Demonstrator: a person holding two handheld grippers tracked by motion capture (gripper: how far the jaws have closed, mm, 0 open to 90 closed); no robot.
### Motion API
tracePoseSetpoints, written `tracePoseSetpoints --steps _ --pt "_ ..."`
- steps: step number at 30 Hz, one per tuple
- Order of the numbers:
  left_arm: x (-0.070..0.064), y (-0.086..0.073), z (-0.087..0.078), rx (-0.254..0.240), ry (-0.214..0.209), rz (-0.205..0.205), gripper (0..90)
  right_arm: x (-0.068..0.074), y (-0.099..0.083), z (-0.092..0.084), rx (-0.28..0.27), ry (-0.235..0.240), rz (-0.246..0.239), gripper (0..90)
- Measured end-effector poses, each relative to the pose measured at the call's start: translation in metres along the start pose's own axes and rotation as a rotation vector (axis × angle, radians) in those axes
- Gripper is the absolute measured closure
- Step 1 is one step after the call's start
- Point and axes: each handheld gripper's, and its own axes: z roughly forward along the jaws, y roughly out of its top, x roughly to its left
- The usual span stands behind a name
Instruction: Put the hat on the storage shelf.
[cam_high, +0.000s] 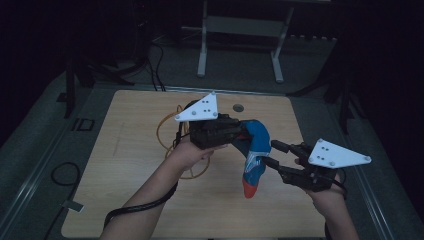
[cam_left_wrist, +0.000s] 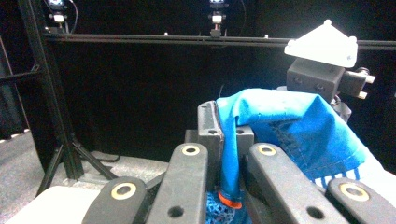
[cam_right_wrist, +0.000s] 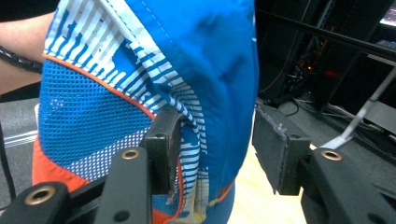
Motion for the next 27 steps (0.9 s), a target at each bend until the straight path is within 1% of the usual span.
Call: tracePoseSetpoints --steps 1,2,3,4,5,7,10,13,15,16,17,18,22,25,27 --pt "0.0 0.0 0.0 -0.003 0.007 0.003 88.7 0.001 0.001 0.002 -0.002 0.012 -0.004 51.6" --pt "0.0 0.0 -0.001 -0.002 0.002 -0.001 88.7 0.001 0.002 0.002 -0.005 0.02 -0.005 51.6" --pt "0.0 0.0 -0.001 -0.002 0.004 0.004 88.7 0.002 0.002 0.003 -0.007 0.03 -0.007 51.4" --pt "0.0 0.0 -0.002 -0.002 0.009 0.003 88.7 0.003 0.003 0.003 -0.013 0.042 -0.012 51.4" --pt "0.001 0.0 -0.003 -0.002 0.004 -0.001 88.7 0.003 0.003 0.002 -0.017 0.047 -0.01 51.4" --pt "0.001 0.0 -0.005 -0.006 0.009 -0.004 88.7 0.004 0.004 0.0 -0.028 0.068 -0.011 51.6" --pt "0.003 -0.001 -0.008 -0.014 0.0 -0.012 88.7 0.006 0.006 -0.006 -0.04 0.076 -0.023 53.2" --pt "0.003 -0.001 -0.01 -0.022 -0.002 -0.013 88.7 0.002 0.007 -0.012 -0.06 0.094 -0.007 55.7" --pt "0.003 -0.001 -0.011 -0.021 -0.005 -0.011 88.7 -0.001 0.006 -0.016 -0.073 0.095 0.001 56.8" --pt "0.003 0.0 -0.011 -0.02 -0.002 -0.005 88.7 -0.004 0.006 -0.019 -0.082 0.102 0.01 58.3" --pt "0.003 0.0 -0.011 -0.019 0.0 -0.004 88.7 -0.007 0.005 -0.021 -0.096 0.116 0.022 58.4" --pt "0.003 0.0 -0.011 -0.025 -0.002 -0.005 88.7 -0.01 0.004 -0.024 -0.115 0.12 0.037 58.4" --pt "0.003 0.0 -0.011 -0.025 -0.007 -0.005 88.7 -0.019 0.004 -0.035 -0.132 0.079 0.051 59.3" --pt "0.003 -0.001 -0.01 -0.023 -0.012 -0.005 88.7 -0.019 0.003 -0.033 -0.106 0.071 0.037 59.3" --pt "0.003 -0.002 -0.01 -0.023 -0.025 -0.006 88.7 -0.014 0.002 -0.028 -0.085 0.08 0.024 59.2"
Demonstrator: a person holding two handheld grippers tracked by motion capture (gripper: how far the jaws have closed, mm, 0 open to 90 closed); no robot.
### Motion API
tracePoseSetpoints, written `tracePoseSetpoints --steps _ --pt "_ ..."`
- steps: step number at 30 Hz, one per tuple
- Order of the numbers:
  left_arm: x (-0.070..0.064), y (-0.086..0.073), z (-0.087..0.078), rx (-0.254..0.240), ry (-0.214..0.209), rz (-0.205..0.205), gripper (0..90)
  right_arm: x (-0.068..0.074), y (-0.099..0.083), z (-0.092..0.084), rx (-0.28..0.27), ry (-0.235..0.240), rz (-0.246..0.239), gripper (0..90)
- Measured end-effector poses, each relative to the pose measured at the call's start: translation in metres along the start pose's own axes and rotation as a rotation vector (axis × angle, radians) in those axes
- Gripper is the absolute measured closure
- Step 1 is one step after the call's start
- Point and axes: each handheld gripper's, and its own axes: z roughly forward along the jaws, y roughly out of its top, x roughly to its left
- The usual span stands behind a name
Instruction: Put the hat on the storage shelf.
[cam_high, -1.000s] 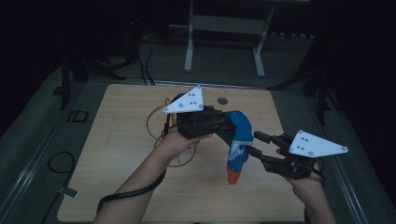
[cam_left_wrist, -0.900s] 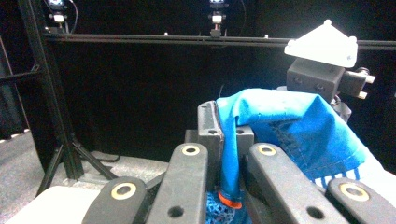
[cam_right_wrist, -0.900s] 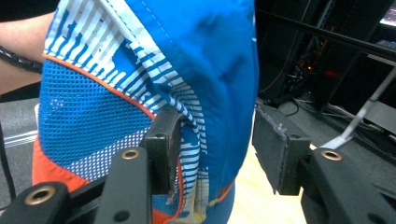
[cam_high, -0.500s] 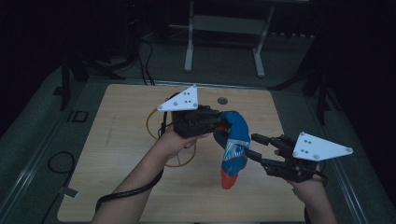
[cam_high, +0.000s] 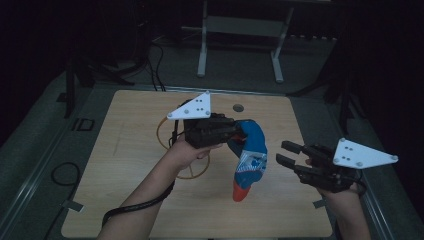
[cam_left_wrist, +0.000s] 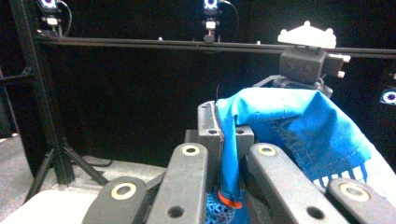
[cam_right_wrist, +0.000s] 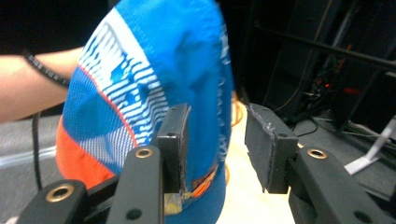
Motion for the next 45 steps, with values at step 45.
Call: tracePoseSetpoints --steps 45 --pt "-0.009 0.007 -0.029 0.026 0.096 0.016 53.9 0.006 0.032 0.015 0.012 -0.104 -0.039 90.0"
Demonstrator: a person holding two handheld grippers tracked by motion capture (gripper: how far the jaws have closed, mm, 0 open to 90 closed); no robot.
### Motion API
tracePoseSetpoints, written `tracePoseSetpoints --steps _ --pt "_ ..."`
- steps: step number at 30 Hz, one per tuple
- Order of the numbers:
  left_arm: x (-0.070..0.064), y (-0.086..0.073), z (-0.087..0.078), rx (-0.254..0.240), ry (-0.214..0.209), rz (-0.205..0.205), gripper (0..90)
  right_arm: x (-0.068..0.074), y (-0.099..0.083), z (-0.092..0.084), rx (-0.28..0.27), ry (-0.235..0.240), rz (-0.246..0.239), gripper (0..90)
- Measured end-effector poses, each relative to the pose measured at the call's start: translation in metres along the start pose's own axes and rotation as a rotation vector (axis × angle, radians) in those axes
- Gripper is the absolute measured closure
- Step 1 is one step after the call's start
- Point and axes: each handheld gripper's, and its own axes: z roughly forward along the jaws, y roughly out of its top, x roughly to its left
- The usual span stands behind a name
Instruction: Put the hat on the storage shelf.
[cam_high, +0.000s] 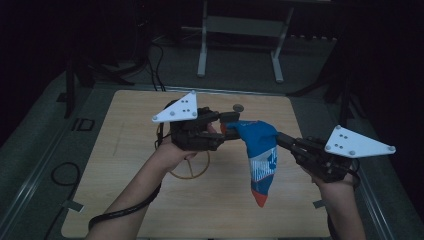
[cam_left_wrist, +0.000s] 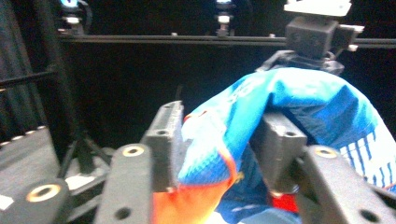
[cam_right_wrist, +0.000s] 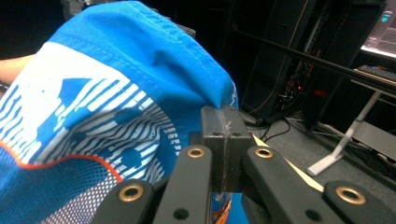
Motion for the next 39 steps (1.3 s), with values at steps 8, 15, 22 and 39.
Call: tracePoseSetpoints --steps 8,15,22,39 --pt "-0.006 -0.01 -0.038 -0.025 0.149 0.008 41.8 -0.003 0.003 0.0 0.012 -0.006 -0.001 90.0" --pt "-0.015 -0.035 -0.079 0.044 0.328 0.037 28.9 -0.008 0.01 0.006 0.013 -0.006 0.006 90.0" --pt "-0.021 -0.063 -0.119 0.063 0.44 0.013 10.8 -0.011 0.021 0.024 0.03 -0.001 -0.001 90.0" --pt "-0.062 -0.157 -0.194 0.07 0.769 -0.048 1.5 -0.009 0.073 0.099 0.057 0.021 -0.062 90.0"
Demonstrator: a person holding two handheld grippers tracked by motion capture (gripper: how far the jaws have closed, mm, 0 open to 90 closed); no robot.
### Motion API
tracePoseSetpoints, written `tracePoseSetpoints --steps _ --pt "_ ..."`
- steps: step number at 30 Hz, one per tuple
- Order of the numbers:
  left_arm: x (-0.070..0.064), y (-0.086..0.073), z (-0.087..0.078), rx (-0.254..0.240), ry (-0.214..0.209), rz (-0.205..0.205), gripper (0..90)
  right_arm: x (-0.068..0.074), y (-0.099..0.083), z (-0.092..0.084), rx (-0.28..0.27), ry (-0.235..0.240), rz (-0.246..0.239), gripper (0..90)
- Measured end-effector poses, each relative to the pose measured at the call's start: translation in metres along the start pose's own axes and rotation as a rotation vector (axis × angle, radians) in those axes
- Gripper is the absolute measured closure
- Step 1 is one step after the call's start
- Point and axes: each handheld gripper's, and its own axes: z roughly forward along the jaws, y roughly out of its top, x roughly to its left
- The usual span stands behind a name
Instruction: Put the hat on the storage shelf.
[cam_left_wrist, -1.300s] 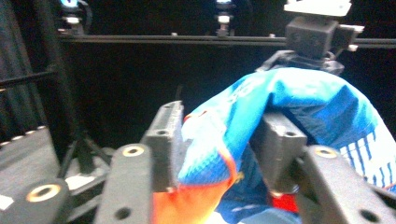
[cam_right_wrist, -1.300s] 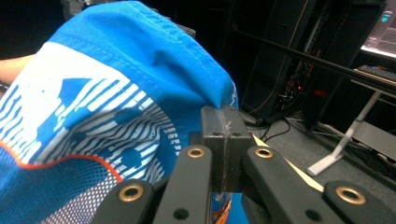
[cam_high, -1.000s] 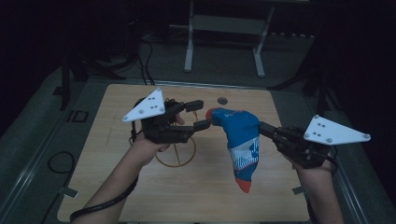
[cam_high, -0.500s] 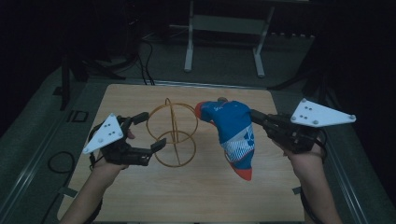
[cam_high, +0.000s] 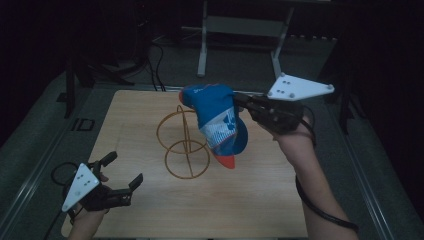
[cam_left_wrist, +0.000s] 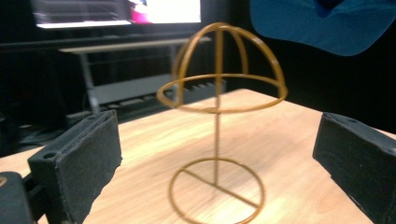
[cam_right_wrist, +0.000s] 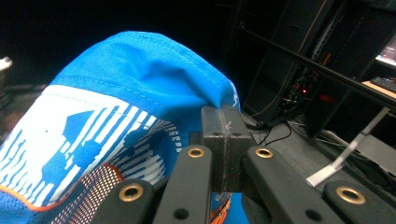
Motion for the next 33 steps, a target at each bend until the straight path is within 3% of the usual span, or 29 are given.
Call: tracePoseSetpoints --steps 2,6,13,22,27,33 --pt "0.0 -0.014 -0.007 -0.023 0.051 -0.011 1.5 0.001 0.005 0.012 0.006 0.004 -0.003 90.0" --pt "0.002 -0.041 -0.016 -0.008 0.125 -0.043 1.5 0.005 0.016 0.039 0.019 0.023 -0.004 90.0" --pt "0.005 -0.075 -0.018 0.052 0.159 -0.107 1.5 0.016 0.022 0.093 0.073 0.052 -0.003 90.0" --pt "0.002 -0.079 -0.017 0.047 0.16 -0.099 1.5 0.024 0.01 0.136 0.163 0.069 -0.009 90.0" --pt "0.003 -0.079 -0.018 0.043 0.161 -0.107 1.6 0.019 -0.003 0.146 0.2 0.077 0.019 90.0" --pt "0.003 -0.08 -0.017 0.053 0.158 -0.101 1.5 0.014 -0.016 0.144 0.22 0.071 0.035 90.0"
